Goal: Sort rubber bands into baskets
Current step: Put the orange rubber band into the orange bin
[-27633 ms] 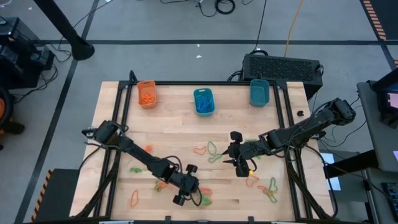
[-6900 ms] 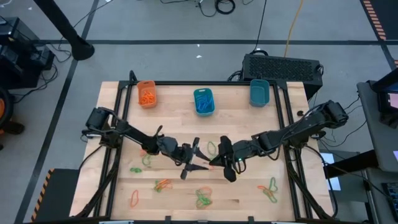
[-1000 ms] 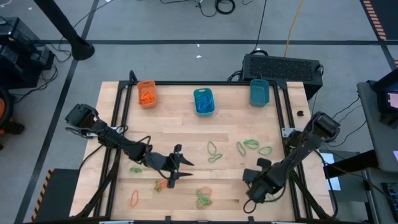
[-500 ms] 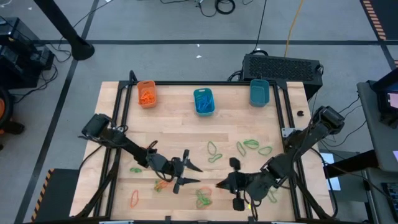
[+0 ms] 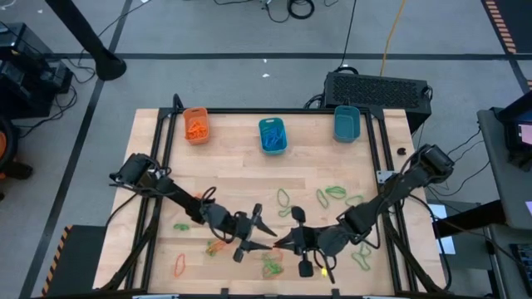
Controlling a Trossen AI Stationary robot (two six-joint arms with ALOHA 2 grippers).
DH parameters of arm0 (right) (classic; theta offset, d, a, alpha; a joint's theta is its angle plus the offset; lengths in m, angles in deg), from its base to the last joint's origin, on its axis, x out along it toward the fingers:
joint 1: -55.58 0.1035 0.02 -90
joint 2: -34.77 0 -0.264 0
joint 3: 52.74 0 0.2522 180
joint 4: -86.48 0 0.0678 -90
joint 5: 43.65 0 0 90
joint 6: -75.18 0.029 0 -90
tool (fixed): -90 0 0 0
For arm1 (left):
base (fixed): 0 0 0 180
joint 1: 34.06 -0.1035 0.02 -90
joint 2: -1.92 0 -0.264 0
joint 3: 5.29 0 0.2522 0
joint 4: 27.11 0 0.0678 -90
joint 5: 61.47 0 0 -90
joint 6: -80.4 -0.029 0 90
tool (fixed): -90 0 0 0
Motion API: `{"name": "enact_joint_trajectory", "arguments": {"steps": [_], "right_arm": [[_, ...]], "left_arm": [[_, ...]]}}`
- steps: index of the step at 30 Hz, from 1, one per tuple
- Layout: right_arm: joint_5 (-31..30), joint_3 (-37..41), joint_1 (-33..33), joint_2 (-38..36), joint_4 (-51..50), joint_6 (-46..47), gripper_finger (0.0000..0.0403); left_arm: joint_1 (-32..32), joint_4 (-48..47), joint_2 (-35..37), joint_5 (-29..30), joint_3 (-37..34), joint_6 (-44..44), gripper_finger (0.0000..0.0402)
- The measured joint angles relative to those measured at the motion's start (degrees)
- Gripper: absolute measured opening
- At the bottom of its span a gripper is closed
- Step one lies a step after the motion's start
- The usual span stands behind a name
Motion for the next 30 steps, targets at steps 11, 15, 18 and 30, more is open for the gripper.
{"name": "enact_joint_trajectory", "arguments": {"steps": [11, 15, 18, 30], "right_arm": [[-0.01, 0.00, -1.70, 0.65, 1.32, -1.52, 0.0000], [-0.03, 0.00, -2.41, 0.65, 1.38, -1.52, 0.0000], [-0.01, 0.00, -2.75, 0.65, 1.34, -1.52, 0.0000], [0.01, 0.00, -3.08, 0.65, 0.92, -2.08, 0.0030]], "left_arm": [[-0.51, -0.07, 0.00, -2.96, 0.92, 0.31, 0.0196], [-0.42, -0.11, 0.00, -2.99, 0.92, 0.28, 0.0194], [-0.49, -0.25, 0.00, -2.96, 0.92, 0.28, 0.0174], [-0.60, -0.50, 0.00, -2.65, 0.92, -1.16, 0.0009]]}}
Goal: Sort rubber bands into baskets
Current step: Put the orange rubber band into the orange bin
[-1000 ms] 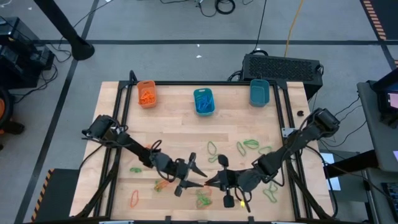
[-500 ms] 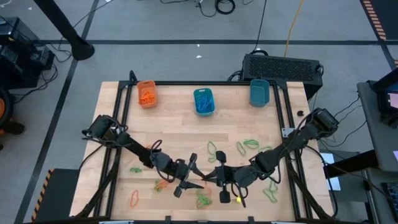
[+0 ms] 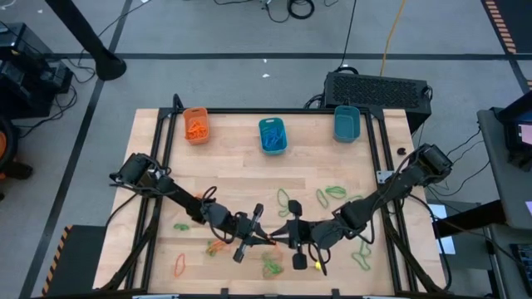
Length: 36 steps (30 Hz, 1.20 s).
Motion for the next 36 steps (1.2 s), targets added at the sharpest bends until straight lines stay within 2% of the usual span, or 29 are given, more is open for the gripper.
{"name": "enact_joint_trajectory", "arguments": {"steps": [8, 11, 14, 17, 25, 28, 30, 34, 36], "right_arm": [[0.04, -0.02, -0.29, -0.24, -1.28, -1.27, 0.0120], [0.35, -0.02, 0.08, -1.59, -3.93, -3.00, 0.0146], [0.31, -0.09, 1.01, -4.13, -8.42, -2.78, 0.0164], [0.34, -0.09, 2.13, -6.61, -14.04, -0.58, 0.0173], [0.01, -0.09, 4.62, -8.42, -25.04, 5.44, 0.0173], [0.00, -0.07, 4.76, -7.56, -24.91, 5.48, 0.0171], [0.05, -0.07, 4.72, -7.45, -25.26, 5.38, 0.0171], [-0.18, -0.07, 4.68, -7.37, -25.05, 4.59, 0.0171], [-0.38, -0.07, 4.69, -7.30, -25.10, 3.66, 0.0171]], "left_arm": [[0.01, -0.58, 0.04, 0.85, 0.00, 0.01, 0.0004], [0.05, -6.09, 1.51, 4.06, 0.00, 0.52, 0.0003], [0.05, -18.12, 5.94, 10.73, 0.00, 1.84, 0.0003], [0.03, -32.83, 13.06, 19.81, 0.00, 2.06, 0.0002], [-2.13, -72.28, 33.09, 43.77, 0.00, 4.11, 0.0001], [-6.64, -87.40, 38.69, 50.22, 0.00, 7.33, 0.0001], [-11.61, -96.91, 41.52, 50.84, 0.00, 11.57, 0.0001], [-25.46, -113.90, 44.72, 47.90, 0.00, 19.58, 0.0001], [-33.52, -119.34, 45.00, 43.78, -0.02, 22.30, 0.0001]]}}
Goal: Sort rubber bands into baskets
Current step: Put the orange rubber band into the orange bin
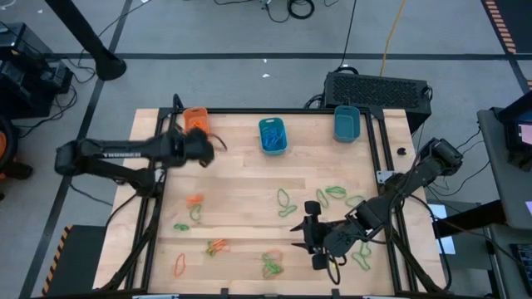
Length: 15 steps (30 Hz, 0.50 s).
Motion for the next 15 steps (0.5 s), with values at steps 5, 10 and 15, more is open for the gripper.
{"name": "enact_joint_trajectory", "arguments": {"steps": [5, 10, 15], "right_arm": [[-3.76, 0.00, -0.30, -0.02, -1.08, -3.20, 0.0171], [-8.69, 0.26, -1.29, 0.11, -2.47, -4.56, 0.0171], [-8.76, 2.58, -2.33, 0.22, -2.05, -4.18, 0.0171]], "left_arm": [[-17.64, -1.24, -1.12, -9.61, -0.05, -5.03, 0.0001], [-29.64, 1.02, -4.61, -20.70, -0.05, -11.87, 0.0001], [-34.35, 5.09, -8.50, -23.59, -0.05, -15.16, 0.0005]]}}
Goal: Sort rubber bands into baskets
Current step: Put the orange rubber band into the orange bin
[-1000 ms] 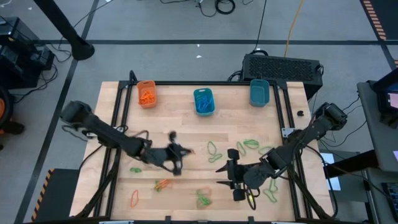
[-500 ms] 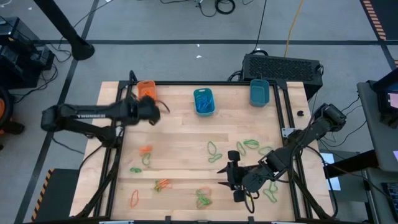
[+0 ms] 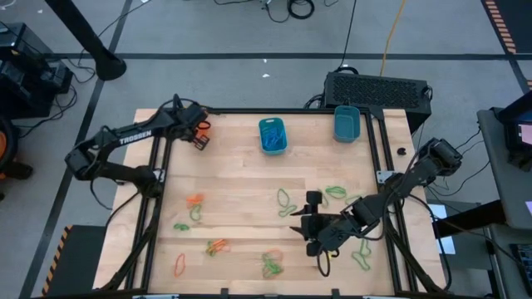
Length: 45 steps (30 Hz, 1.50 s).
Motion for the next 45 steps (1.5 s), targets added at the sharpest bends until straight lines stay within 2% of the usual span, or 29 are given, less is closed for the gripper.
{"name": "enact_joint_trajectory", "arguments": {"steps": [9, 21, 24, 31, 37, 39, 45], "right_arm": [[0.13, 1.70, -0.40, 0.00, 0.12, 2.19, 0.0171], [0.13, 1.72, -0.38, 0.00, 0.14, 2.20, 0.0171], [0.13, 1.72, -0.38, 0.02, 0.14, 2.20, 0.0171], [0.15, 1.75, -0.38, 0.02, 0.14, 2.18, 0.0171], [0.14, 1.75, -0.38, 0.02, 0.14, 2.18, 0.0171], [0.14, 1.75, -0.38, 0.02, 0.14, 2.00, 0.0171], [0.14, 1.75, -0.38, 0.02, 0.83, 1.13, 0.0171]], "left_arm": [[-0.66, 10.03, -3.99, 0.37, 0.00, -4.11, 0.0013], [-0.73, 9.76, -5.65, 2.19, 0.00, -4.20, 0.0019], [-0.73, 9.68, -5.65, 2.29, 0.00, -5.35, 0.0042], [-0.73, 9.70, -5.62, 4.82, 0.02, -5.64, 0.0130], [-0.58, 7.03, -5.51, 5.22, 1.81, -5.59, 0.0152], [0.12, 3.14, -5.47, 3.46, 4.39, -5.50, 0.0153], [6.36, -12.02, -5.22, -7.91, 14.25, -2.18, 0.0153]]}}
